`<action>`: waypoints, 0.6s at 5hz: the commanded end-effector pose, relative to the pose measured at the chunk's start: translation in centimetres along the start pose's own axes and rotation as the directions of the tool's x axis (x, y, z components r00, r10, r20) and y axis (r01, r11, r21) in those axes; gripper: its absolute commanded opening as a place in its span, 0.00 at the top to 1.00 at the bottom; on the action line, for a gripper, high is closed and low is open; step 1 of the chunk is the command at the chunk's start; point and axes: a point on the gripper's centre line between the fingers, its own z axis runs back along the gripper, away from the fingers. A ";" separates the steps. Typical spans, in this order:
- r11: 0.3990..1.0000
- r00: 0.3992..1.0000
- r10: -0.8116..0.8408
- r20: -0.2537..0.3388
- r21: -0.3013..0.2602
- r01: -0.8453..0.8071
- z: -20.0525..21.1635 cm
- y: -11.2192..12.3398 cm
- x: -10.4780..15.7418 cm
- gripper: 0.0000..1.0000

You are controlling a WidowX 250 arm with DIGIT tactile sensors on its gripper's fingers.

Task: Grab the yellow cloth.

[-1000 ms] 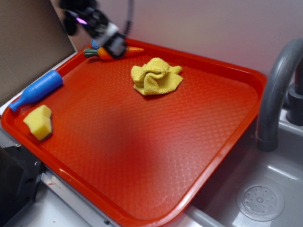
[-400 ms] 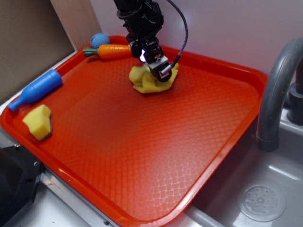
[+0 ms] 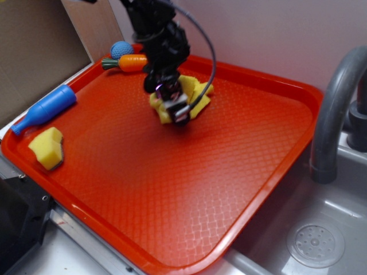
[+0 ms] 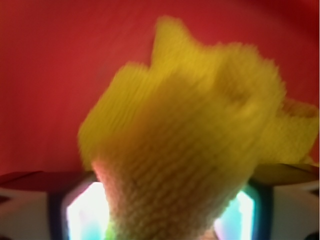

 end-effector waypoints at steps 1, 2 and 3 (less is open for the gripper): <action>0.999 0.999 -0.031 0.037 0.020 0.031 0.3 0.4 -0.1 1.00; 0.997 1.000 0.003 0.030 0.075 -0.006 0.5 1.1 0.0 1.00; 0.974 0.968 0.217 0.125 0.032 -0.222 5.6 4.1 -1.7 1.00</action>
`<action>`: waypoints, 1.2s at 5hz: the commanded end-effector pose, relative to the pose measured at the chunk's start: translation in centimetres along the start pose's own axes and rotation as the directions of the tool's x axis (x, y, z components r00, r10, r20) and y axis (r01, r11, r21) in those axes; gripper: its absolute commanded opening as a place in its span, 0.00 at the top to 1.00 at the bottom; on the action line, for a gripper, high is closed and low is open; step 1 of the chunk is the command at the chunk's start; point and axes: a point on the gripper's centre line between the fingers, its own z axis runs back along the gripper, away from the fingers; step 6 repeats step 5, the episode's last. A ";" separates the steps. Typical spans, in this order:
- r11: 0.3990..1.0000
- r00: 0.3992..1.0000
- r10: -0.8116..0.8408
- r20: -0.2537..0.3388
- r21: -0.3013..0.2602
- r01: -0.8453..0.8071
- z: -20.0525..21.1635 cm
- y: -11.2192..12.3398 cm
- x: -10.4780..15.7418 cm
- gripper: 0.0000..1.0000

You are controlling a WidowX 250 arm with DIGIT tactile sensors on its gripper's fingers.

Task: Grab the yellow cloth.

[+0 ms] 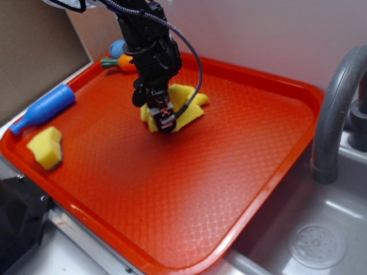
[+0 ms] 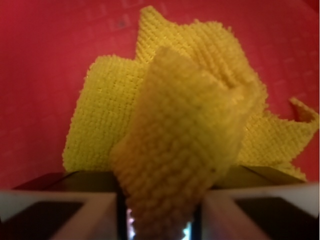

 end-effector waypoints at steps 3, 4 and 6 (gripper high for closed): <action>0.909 0.907 0.409 0.099 -0.125 -0.397 19.9 -1.5 -5.7 1.00; 0.920 0.916 0.386 0.110 -0.114 -0.374 24.9 -2.7 -5.0 1.00; 0.916 0.912 0.397 0.105 -0.108 -0.387 26.1 -3.0 -5.0 1.00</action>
